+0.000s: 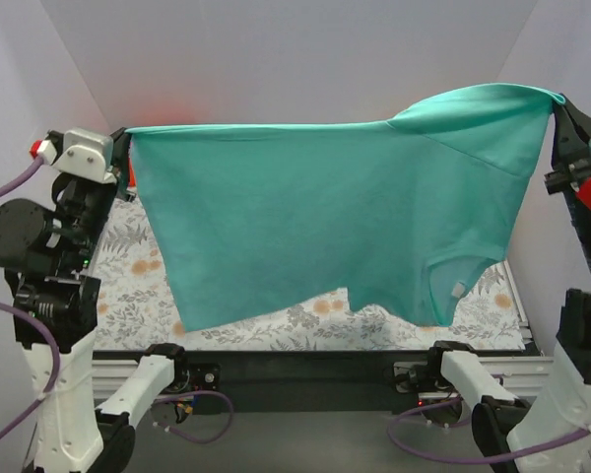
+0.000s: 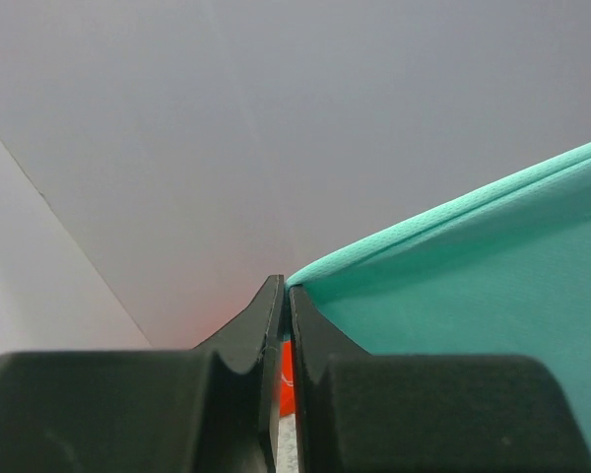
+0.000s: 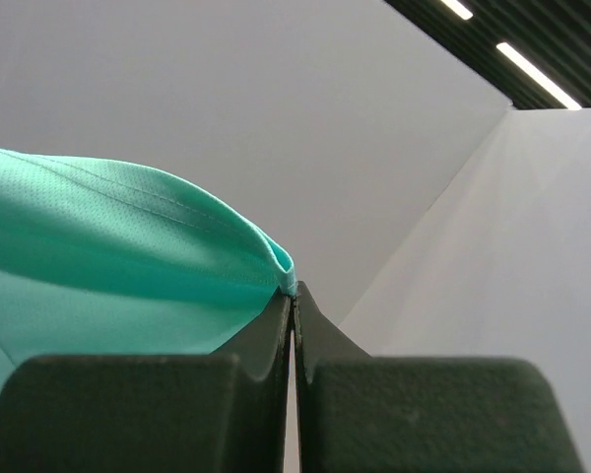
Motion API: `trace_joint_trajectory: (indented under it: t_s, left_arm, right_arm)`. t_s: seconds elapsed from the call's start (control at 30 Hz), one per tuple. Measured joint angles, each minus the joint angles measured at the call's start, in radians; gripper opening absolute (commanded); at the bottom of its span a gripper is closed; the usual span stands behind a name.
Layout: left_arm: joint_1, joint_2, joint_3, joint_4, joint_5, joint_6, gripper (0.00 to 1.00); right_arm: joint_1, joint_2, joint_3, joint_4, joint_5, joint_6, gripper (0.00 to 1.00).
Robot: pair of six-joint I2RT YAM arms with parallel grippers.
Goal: Fold and stack the t-shirts
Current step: Flatten the tshirt out
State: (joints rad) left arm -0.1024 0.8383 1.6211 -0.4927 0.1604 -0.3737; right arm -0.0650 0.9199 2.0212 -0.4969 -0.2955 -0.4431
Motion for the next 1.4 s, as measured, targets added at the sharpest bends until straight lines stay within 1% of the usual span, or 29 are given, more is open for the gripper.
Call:
trace_joint_trajectory:
  t_s: [0.2,0.37,0.5,0.6,0.67,0.77,0.83,0.9,0.93,1.0,1.03,1.1,1.17,1.27,1.33,1.4]
  left_arm:
    - [-0.002,0.147,-0.052,0.016,-0.015,0.06,0.0]
    - [-0.003,0.373,-0.053,0.076,0.001,0.066,0.0]
    - [-0.005,0.612,0.064,0.126,0.007,0.058,0.0]
    - [-0.005,0.768,0.19,0.183,0.006,0.051,0.0]
    - [-0.004,0.861,0.312,0.206,0.007,0.048,0.0]
    - [0.003,0.926,0.439,0.248,0.017,0.05,0.0]
    - [0.012,0.919,0.448,0.292,0.028,0.066,0.0]
    - [0.023,0.871,0.383,0.341,0.047,0.092,0.0]
    - [0.029,0.831,0.311,0.379,0.061,0.113,0.0]
    - [0.04,0.726,0.116,0.42,0.099,0.157,0.0]
    - [0.044,0.676,0.014,0.447,0.119,0.182,0.0]
    - [0.048,0.586,-0.19,0.478,0.163,0.231,0.0]
    - [0.049,0.508,-0.391,0.475,0.199,0.28,0.0]
    - [0.049,0.427,-0.652,0.466,0.229,0.365,0.0]
    - [0.05,0.383,-0.799,0.452,0.239,0.42,0.0]
    - [0.051,0.338,-0.913,0.417,0.251,0.466,0.0]
  right_arm:
    - [0.0,0.153,-0.057,0.059,-0.064,0.005,0.01]
    - [0.001,0.348,-0.07,0.121,-0.081,0.039,0.01]
    - [0.001,0.525,0.0,0.144,-0.07,0.077,0.01]
    - [0.002,0.642,0.124,0.153,-0.054,0.106,0.01]
    - [0.003,0.688,0.197,0.164,-0.042,0.115,0.01]
    - [0.005,0.7,0.246,0.202,-0.024,0.116,0.01]
    - [0.006,0.674,0.225,0.243,-0.021,0.112,0.01]
    - [0.006,0.61,0.126,0.289,-0.035,0.102,0.01]
    - [0.006,0.563,0.047,0.309,-0.05,0.093,0.01]
    - [0.006,0.481,-0.099,0.319,-0.078,0.072,0.01]
    - [0.006,0.434,-0.2,0.349,-0.092,0.055,0.01]
    - [0.007,0.352,-0.38,0.35,-0.118,0.014,0.01]
    - [0.007,0.292,-0.559,0.364,-0.139,-0.03,0.01]
    - [0.016,0.218,-0.825,0.331,-0.167,-0.107,0.01]
    - [0.029,0.176,-0.97,0.277,-0.173,-0.165,0.01]
    - [0.046,0.129,-1.091,0.241,-0.175,-0.221,0.01]
